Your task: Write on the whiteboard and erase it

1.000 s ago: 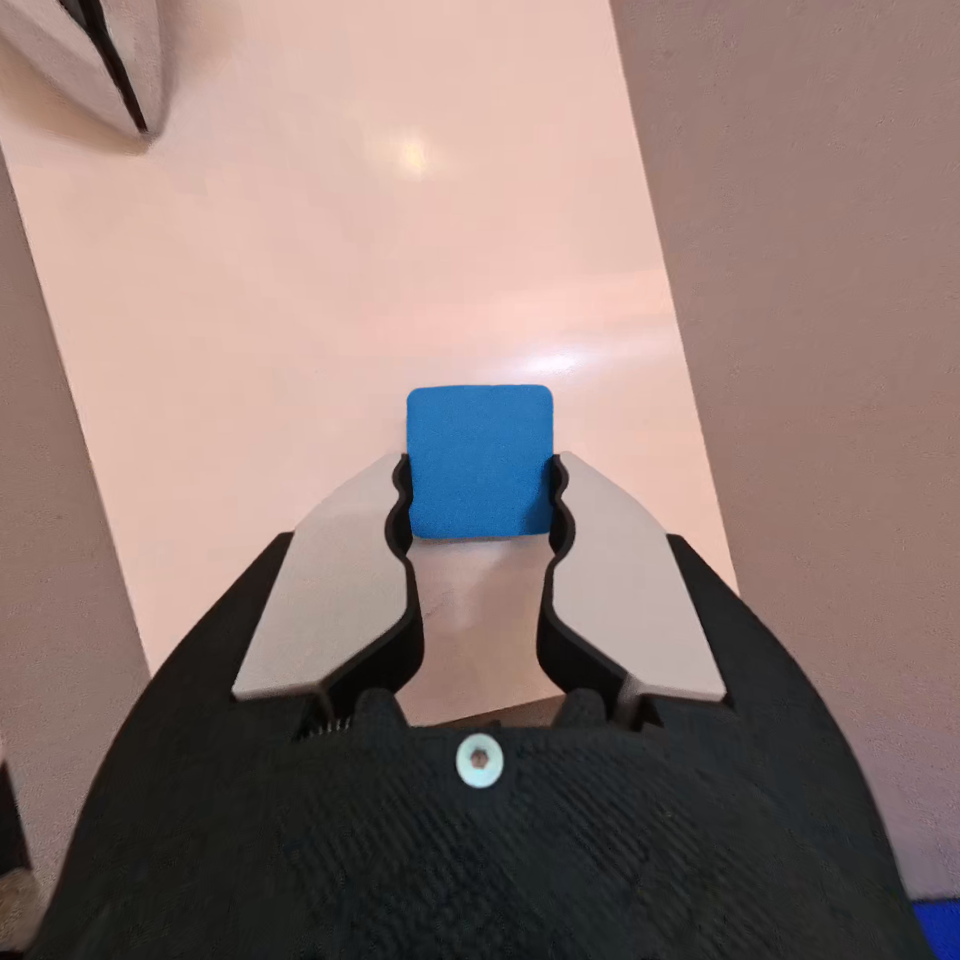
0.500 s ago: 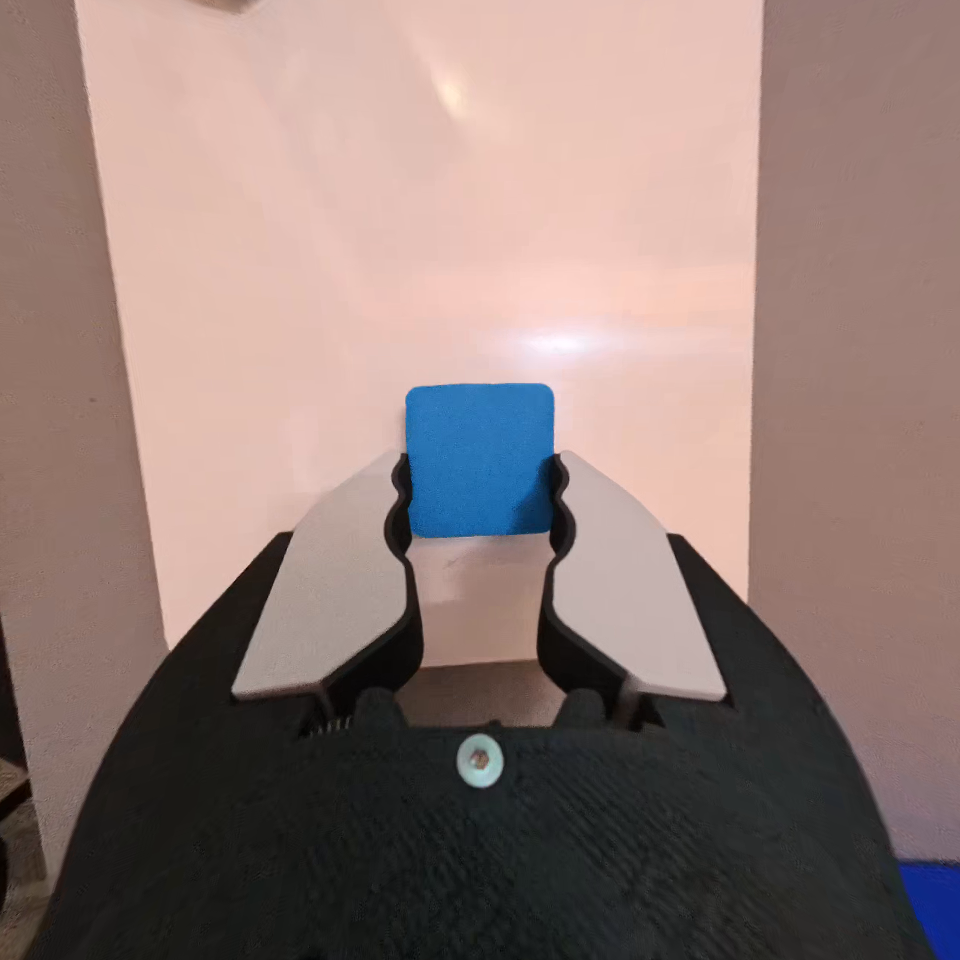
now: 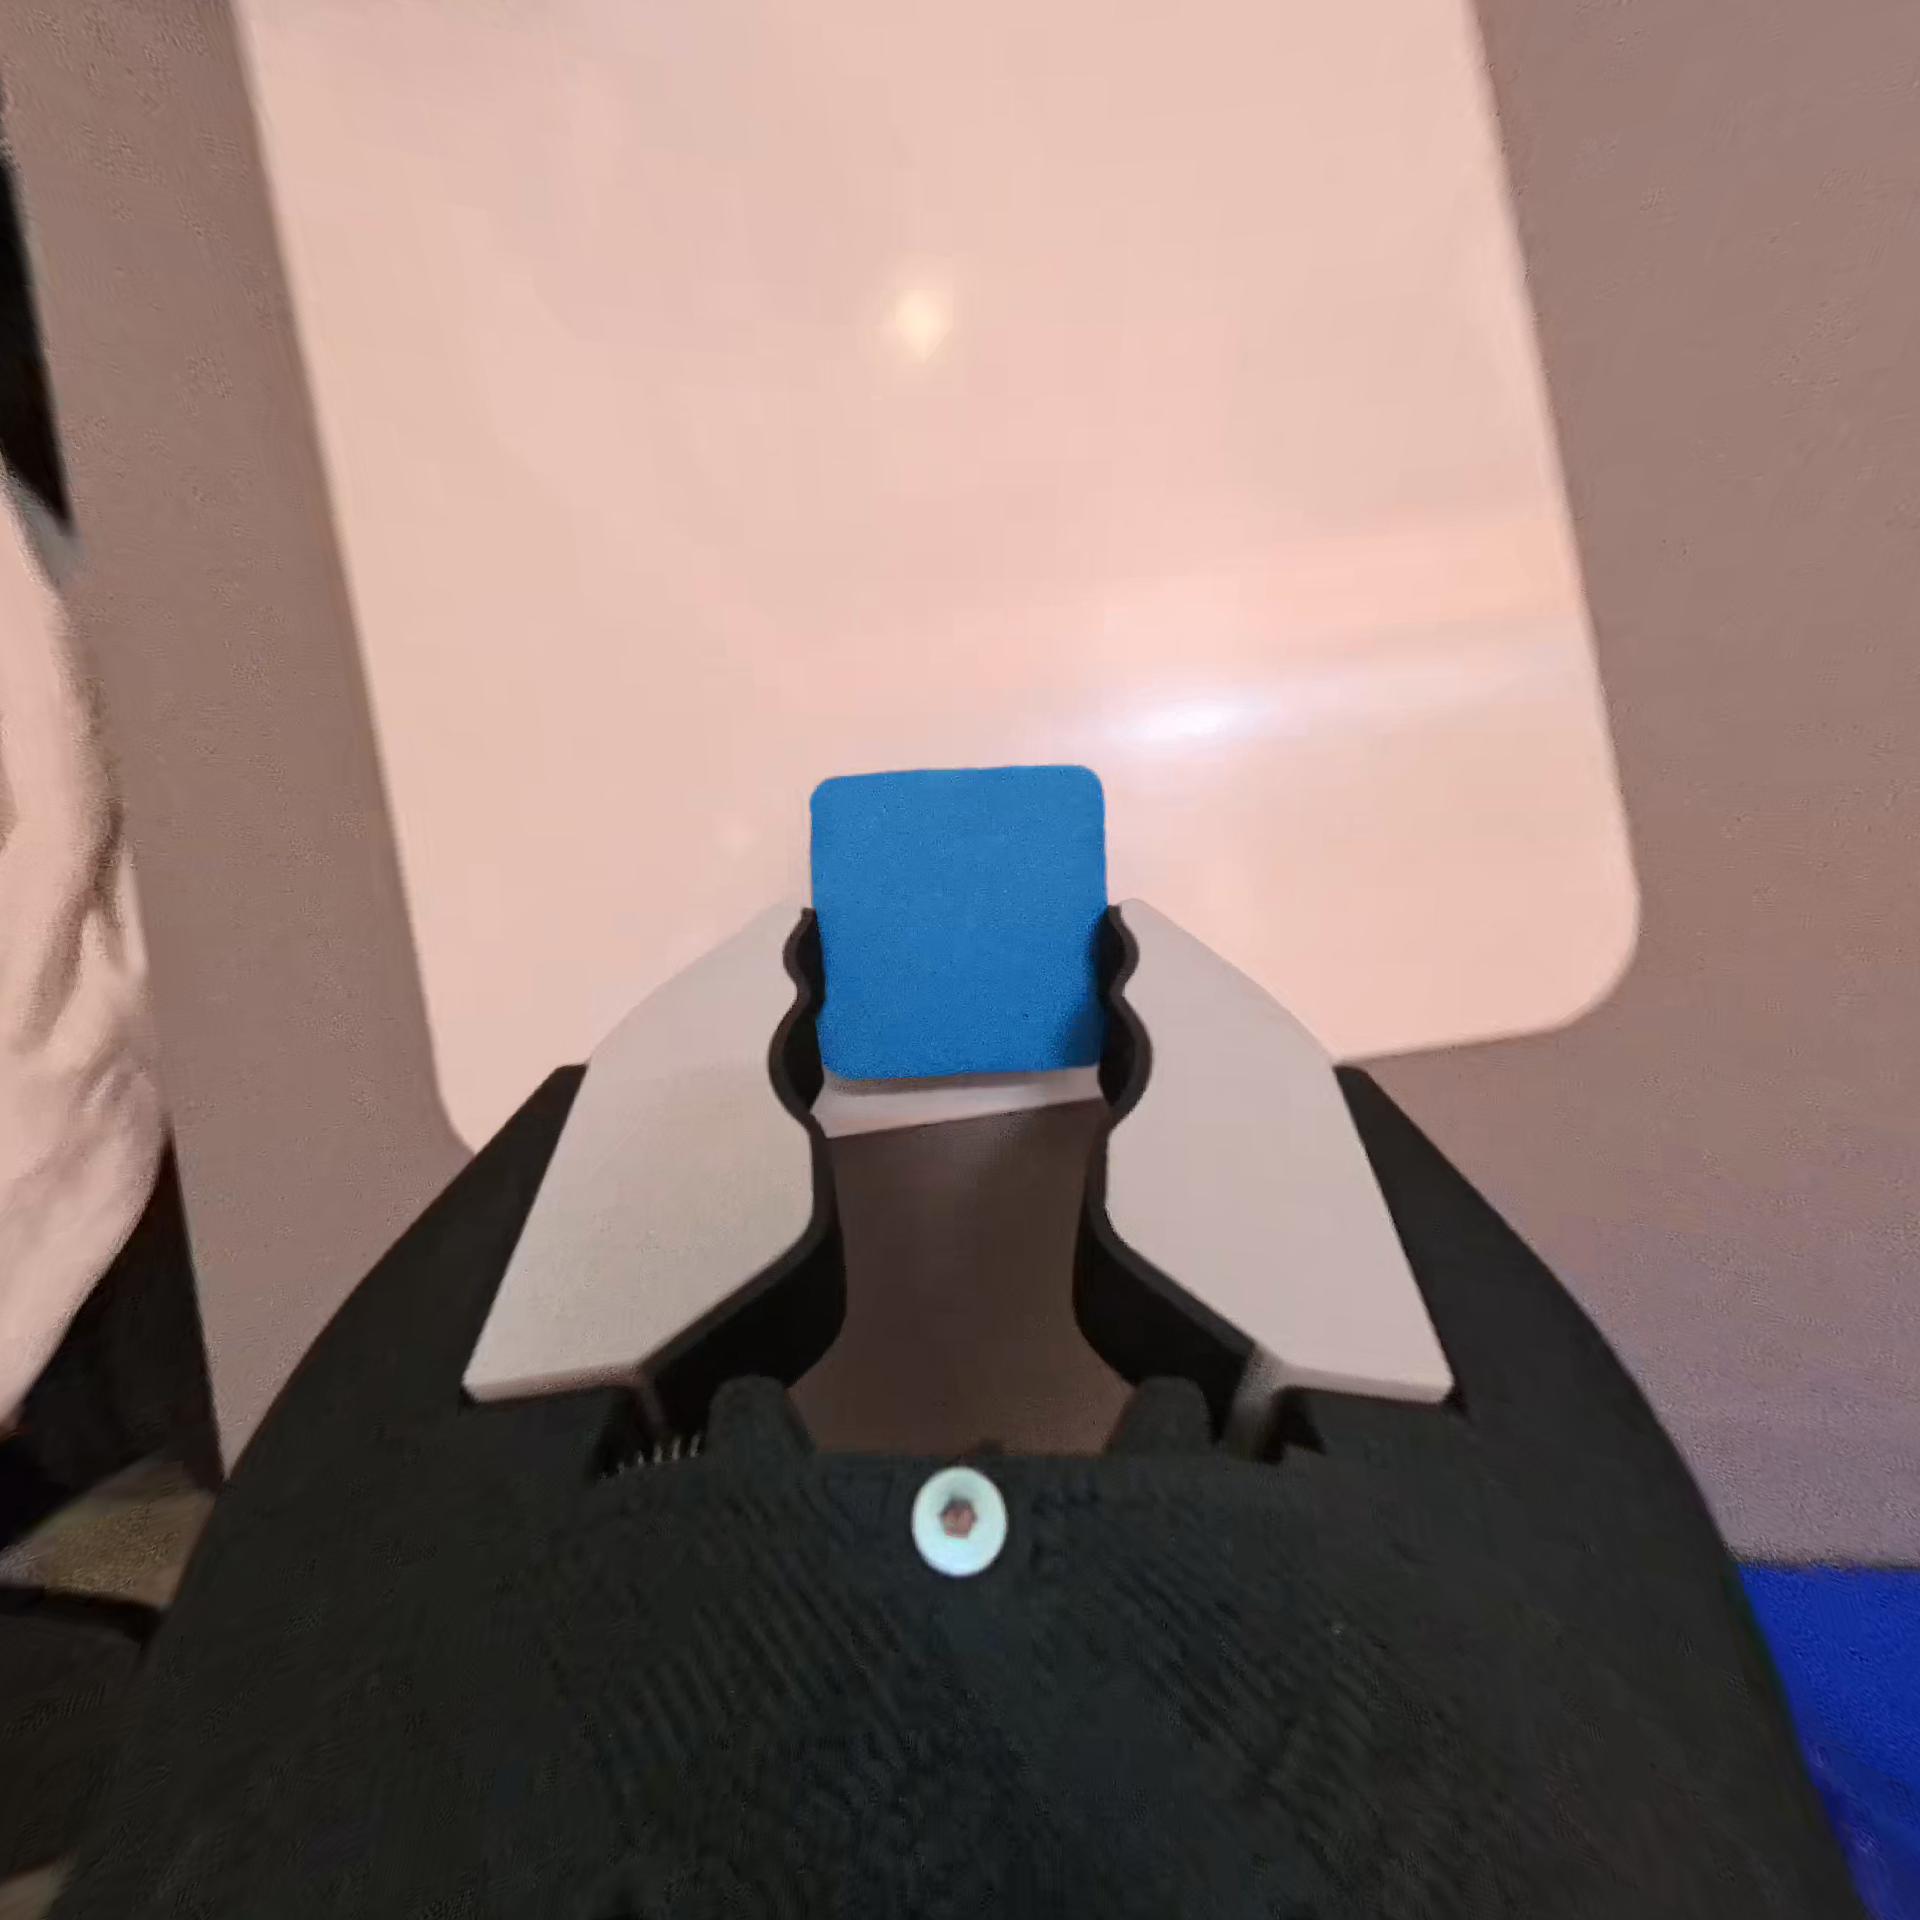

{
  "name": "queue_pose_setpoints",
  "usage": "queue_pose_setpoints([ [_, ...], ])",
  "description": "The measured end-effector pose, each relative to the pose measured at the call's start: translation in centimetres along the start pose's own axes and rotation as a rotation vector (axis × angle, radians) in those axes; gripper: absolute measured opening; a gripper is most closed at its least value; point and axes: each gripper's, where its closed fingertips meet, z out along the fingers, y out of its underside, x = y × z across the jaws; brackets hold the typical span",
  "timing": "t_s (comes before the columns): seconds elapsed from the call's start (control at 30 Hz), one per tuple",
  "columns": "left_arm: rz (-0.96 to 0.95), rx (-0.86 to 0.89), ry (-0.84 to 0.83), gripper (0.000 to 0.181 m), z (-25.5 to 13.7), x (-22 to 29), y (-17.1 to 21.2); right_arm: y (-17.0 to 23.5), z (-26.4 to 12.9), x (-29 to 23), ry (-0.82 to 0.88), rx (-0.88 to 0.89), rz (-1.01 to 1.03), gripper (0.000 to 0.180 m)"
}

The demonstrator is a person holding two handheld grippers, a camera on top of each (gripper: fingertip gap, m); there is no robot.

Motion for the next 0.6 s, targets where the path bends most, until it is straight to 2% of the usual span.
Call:
queue_pose_setpoints([
  [0.03,-0.002,0.000,0.000,0.000,0.0,0.0,0.0,-0.3,0.4,-1.3,-0.026,-0.027,-0.079,0.051],
  [0.1,-0.002,-0.001,0.002,0.000,0.0,0.0,0.0,-0.6,0.7,-1.1,0.026,-0.097,-0.150,0.052],
  [0.2,0.000,0.002,-0.006,0.000,0.1,-0.1,-0.1,-1.9,1.1,3.5,0.163,-0.027,0.043,0.052],
  [0.27,0.004,0.006,-0.016,0.000,0.1,-0.2,-0.2,-3.2,1.7,4.3,0.139,0.043,0.110,0.051],
  [0.37,0.002,0.006,-0.014,0.000,0.0,-0.1,-0.1,-5.7,3.8,-0.3,0.018,0.012,-0.156,0.052],
  [0.43,-0.002,0.003,-0.007,0.000,0.0,-0.1,-0.1,-6.4,4.5,-1.7,0.002,-0.048,-0.242,0.052],
  [0.5,-0.004,0.003,-0.005,0.000,0.0,-0.1,-0.1,-6.8,4.5,0.5,0.081,-0.056,-0.177,0.052],
  [0.57,-0.001,0.004,-0.009,0.000,0.0,-0.1,-0.1,-6.7,4.0,4.8,0.205,0.014,0.004,0.052],
  [0.6,0.001,0.004,-0.011,0.000,0.0,-0.1,-0.1,-6.9,4.0,4.9,0.134,0.076,0.106,0.052],
])
